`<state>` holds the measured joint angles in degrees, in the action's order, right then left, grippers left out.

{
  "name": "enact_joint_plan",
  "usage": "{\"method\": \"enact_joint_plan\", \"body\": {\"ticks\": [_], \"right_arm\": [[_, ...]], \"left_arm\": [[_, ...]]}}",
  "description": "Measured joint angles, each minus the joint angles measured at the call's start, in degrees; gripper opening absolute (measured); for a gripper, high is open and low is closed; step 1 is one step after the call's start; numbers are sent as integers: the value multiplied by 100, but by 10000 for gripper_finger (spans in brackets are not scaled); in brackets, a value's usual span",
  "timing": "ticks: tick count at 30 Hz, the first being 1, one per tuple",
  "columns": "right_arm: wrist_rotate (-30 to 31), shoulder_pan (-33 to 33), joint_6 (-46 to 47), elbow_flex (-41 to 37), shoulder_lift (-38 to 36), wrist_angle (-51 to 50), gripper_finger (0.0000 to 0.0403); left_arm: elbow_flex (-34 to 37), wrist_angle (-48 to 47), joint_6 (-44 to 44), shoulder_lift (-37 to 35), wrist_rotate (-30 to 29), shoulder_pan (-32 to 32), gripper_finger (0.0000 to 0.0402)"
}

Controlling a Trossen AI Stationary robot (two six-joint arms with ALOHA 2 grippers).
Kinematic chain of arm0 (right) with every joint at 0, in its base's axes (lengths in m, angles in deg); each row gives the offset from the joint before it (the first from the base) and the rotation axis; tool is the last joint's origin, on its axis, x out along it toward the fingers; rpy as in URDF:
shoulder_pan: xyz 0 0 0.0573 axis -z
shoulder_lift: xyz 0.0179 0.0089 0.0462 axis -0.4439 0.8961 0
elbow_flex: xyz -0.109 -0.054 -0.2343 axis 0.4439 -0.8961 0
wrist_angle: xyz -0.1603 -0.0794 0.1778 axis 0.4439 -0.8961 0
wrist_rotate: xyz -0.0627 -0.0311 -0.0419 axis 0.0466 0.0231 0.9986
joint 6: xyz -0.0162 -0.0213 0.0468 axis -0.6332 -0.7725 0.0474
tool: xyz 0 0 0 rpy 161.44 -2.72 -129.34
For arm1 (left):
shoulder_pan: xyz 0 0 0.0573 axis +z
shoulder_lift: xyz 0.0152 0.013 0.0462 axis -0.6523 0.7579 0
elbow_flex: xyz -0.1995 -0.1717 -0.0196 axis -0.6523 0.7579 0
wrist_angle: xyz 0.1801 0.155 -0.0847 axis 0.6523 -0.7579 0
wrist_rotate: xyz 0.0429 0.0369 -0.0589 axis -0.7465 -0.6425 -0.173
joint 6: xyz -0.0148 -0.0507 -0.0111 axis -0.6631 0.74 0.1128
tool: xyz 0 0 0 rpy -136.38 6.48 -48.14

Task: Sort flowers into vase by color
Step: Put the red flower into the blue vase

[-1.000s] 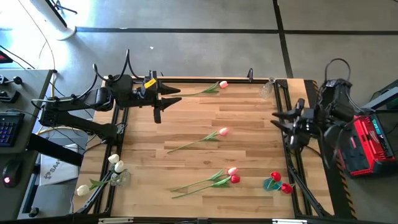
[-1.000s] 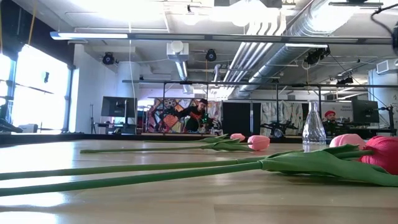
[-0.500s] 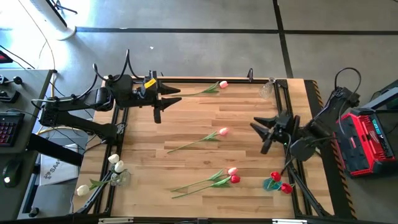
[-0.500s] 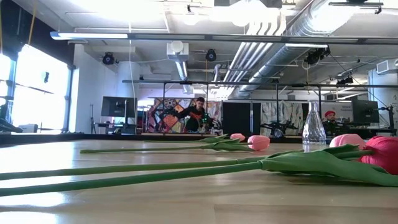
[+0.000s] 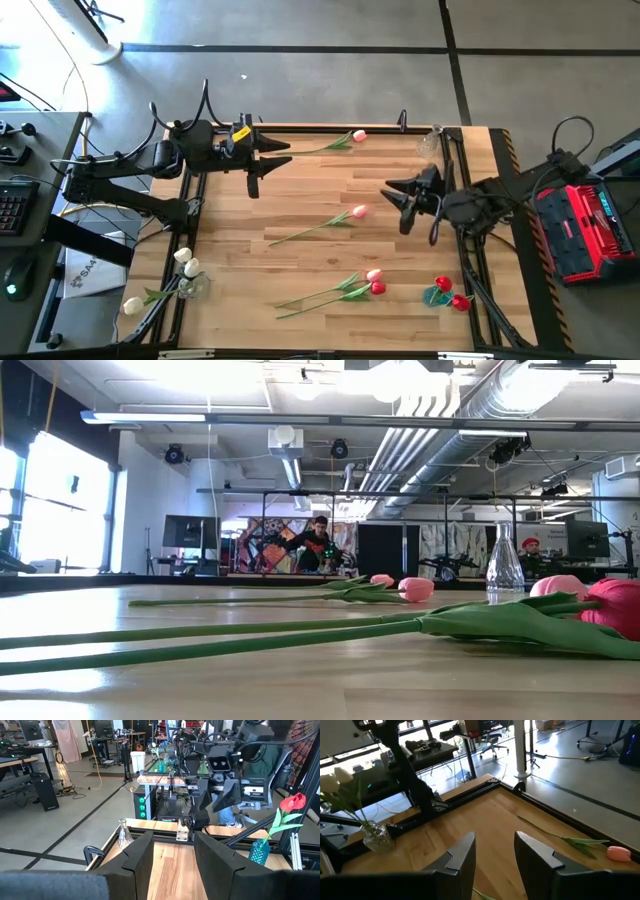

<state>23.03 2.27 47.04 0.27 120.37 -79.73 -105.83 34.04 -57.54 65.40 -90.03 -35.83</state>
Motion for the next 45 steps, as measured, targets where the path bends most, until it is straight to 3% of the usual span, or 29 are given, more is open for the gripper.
{"method": "enact_joint_plan", "body": {"ticks": [22,34,45], "right_arm": [[318,177,-301,0,-372,225,123],[9,394,-709,0,-52,811,123],[-309,107,-759,2,-103,1149,123]], "left_arm": [[0,-1,0,0,0,2,128],[0,-1,0,0,0,2,128],[0,97,61,0,0,0,128]]}}
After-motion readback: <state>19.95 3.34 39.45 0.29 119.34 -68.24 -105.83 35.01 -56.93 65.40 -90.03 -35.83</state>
